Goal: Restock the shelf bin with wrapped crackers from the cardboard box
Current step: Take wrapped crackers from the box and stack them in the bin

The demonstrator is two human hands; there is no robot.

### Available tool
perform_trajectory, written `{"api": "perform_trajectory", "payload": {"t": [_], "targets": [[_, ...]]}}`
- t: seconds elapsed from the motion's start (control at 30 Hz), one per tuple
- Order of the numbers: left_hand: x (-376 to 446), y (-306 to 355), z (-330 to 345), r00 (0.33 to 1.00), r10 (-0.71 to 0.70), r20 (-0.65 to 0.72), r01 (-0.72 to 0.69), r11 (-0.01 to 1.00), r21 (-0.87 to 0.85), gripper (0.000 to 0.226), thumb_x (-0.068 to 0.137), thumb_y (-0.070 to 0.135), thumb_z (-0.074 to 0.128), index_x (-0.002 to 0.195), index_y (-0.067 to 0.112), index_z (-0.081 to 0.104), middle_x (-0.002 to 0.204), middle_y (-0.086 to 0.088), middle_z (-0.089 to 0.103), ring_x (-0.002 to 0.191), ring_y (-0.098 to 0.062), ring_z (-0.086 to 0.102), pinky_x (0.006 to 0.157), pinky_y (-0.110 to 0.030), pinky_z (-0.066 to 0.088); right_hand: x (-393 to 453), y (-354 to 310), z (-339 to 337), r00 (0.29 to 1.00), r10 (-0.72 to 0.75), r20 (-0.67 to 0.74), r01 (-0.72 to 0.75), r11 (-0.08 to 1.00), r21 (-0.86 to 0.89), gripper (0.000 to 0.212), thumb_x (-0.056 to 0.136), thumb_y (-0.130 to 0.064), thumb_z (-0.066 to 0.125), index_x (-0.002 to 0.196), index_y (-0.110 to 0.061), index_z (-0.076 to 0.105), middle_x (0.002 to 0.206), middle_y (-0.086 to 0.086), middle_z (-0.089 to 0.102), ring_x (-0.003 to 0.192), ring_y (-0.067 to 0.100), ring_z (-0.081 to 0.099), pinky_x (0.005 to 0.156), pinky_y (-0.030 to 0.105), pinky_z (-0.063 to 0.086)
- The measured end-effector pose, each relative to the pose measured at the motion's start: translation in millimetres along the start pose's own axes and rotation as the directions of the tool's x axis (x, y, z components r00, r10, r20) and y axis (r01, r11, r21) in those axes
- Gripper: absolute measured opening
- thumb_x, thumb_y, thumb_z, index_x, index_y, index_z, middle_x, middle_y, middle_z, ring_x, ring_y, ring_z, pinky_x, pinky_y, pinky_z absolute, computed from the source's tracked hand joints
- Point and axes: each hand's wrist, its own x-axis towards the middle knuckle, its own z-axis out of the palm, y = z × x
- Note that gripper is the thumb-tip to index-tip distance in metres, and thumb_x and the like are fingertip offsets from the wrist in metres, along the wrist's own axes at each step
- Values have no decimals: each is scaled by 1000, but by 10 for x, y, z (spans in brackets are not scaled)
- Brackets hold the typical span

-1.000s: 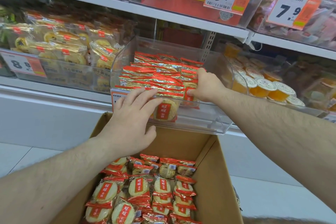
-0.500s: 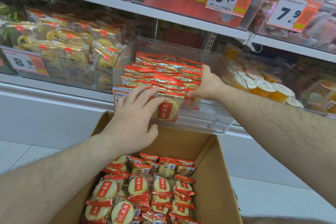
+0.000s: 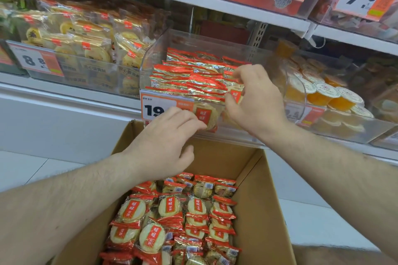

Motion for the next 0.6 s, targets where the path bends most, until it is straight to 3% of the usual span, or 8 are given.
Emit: {"api": "perform_trajectory", "payload": {"t": [0.07,0.17,0.3,0.4,0.5,0.6], "targets": [[-21,-54,50,997,-28,74,24,999,45,47,78,24,64,124,16,59,119,1,59,114,-18,45,95,-36,45,57,79,110,992,72,101,-72,997,-8,19,90,-28,62,104,-15,63,102,-2,56,91,19,56,80,34,48],[-11,-88,77,993,-66,101,61,996,60,46,78,23,69,123,16,61,120,2,59,117,-17,43,98,-38,44,196,146,116,970,149,192,-147,989,-23,16,91,-35,62,87,-19,64,87,-8,58,81,14,53,73,28,41],[27,-56,81,997,-36,63,33,999,40,41,77,24,64,118,17,64,118,2,60,115,-17,44,96,-39,45,379,301,-19,872,331,360,-329,942,-69,13,80,-29,62,73,-19,67,76,-4,67,76,19,63,66,31,53],[108,-7,62,999,-7,-39,9,997,71,44,74,23,62,118,16,63,125,-3,57,121,-25,43,98,-44,38,534,421,-81,656,445,610,-387,892,-235,29,79,-36,71,78,-6,71,74,9,73,62,22,71,54,28,55],[194,80,61,997,-48,-59,56,988,144,58,72,26,60,129,18,54,143,-6,46,136,-29,32,105,-46,21,595,383,66,377,466,800,-324,876,-357,67,65,-61,80,104,-8,67,90,12,74,68,25,74,64,37,62],[235,125,106,996,-94,7,90,974,209,69,71,30,58,138,19,44,151,-6,39,142,-31,26,111,-50,14,631,304,219,206,478,854,-236,871,-431,110,47,-81,76,133,-16,51,117,14,66,80,29,74,75,43,61]]}}
